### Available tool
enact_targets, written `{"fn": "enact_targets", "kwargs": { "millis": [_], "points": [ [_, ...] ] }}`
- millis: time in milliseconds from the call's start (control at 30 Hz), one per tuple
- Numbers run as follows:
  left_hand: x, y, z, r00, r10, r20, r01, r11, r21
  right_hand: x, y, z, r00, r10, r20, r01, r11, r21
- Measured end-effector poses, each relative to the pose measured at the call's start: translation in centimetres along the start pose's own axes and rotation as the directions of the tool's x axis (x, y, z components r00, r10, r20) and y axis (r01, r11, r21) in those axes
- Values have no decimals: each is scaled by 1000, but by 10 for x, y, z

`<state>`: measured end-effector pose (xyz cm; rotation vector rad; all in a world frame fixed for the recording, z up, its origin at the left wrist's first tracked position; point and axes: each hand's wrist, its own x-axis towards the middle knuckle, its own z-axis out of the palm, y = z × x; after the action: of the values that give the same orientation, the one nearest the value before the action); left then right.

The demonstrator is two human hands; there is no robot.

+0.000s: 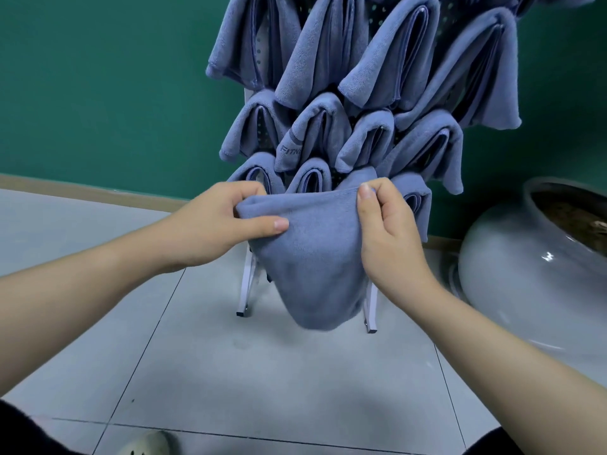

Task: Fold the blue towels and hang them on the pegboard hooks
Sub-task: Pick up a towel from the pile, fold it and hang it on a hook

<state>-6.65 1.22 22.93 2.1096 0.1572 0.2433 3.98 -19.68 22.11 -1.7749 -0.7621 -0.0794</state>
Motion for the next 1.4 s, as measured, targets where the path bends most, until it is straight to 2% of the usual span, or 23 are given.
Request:
{"fn": "enact_targets", "kwargs": {
  "millis": [67, 167, 233, 300, 400, 633, 700, 767, 800, 833, 867, 967, 1067, 1233, 1333, 1400],
  "points": [
    [0, 3, 5, 997, 19, -80, -24, 997, -66, -1, 0, 2, 998, -10, -60, 10, 1000, -5],
    [0, 9, 10, 987, 16, -161, -41, 987, -156, 1, -4, 1, 992, 41, -123, -30, 996, 84],
    [1, 11, 12, 979, -9, -202, -50, 958, -284, 4, -6, -3, 991, 119, -66, -107, 980, 167],
    [1, 13, 13, 961, -37, -273, -70, 925, -374, 6, -8, -8, 973, 219, 69, -229, 939, 255],
    [0, 16, 14, 929, -47, -367, -103, 920, -377, 7, -9, -12, 938, 300, 174, -342, 883, 321],
    [-3, 30, 20, 869, 23, -494, -228, 905, -359, 8, -14, -10, 964, 237, 117, -264, 896, 358],
    [-2, 29, 23, 925, -42, -377, -155, 864, -478, 8, -15, -8, 966, 227, 123, -257, 892, 371],
    [-5, 25, 30, 990, -128, -65, 56, 762, -646, 7, -16, -6, 964, 228, 139, -264, 896, 358],
    [-6, 20, 34, 987, -148, 57, 149, 739, -657, 6, -14, -5, 960, 234, 151, -272, 903, 332],
    [-6, 13, 38, 980, -169, 100, 194, 751, -632, 7, -11, -4, 957, 240, 163, -280, 912, 299],
    [-4, 8, 41, 977, -197, 84, 207, 771, -602, 8, -7, -4, 955, 243, 172, -283, 920, 270],
    [4, -3, 42, 962, -258, -92, 169, 823, -542, 11, 3, -5, 956, 246, 162, -279, 932, 231],
    [9, -8, 41, 942, -265, -208, 141, 870, -472, 11, 8, -2, 954, 251, 165, -283, 936, 211],
    [12, -9, 42, 907, -182, -379, 63, 950, -306, 9, 9, 6, 955, 264, 138, -289, 934, 211],
    [10, -2, 46, 888, -61, -455, -2, 991, -136, 7, 7, 14, 956, 286, 72, -295, 928, 227],
    [9, 3, 51, 868, -47, -495, -7, 994, -106, 4, 7, 20, 956, 291, 21, -288, 929, 232]
  ]
}}
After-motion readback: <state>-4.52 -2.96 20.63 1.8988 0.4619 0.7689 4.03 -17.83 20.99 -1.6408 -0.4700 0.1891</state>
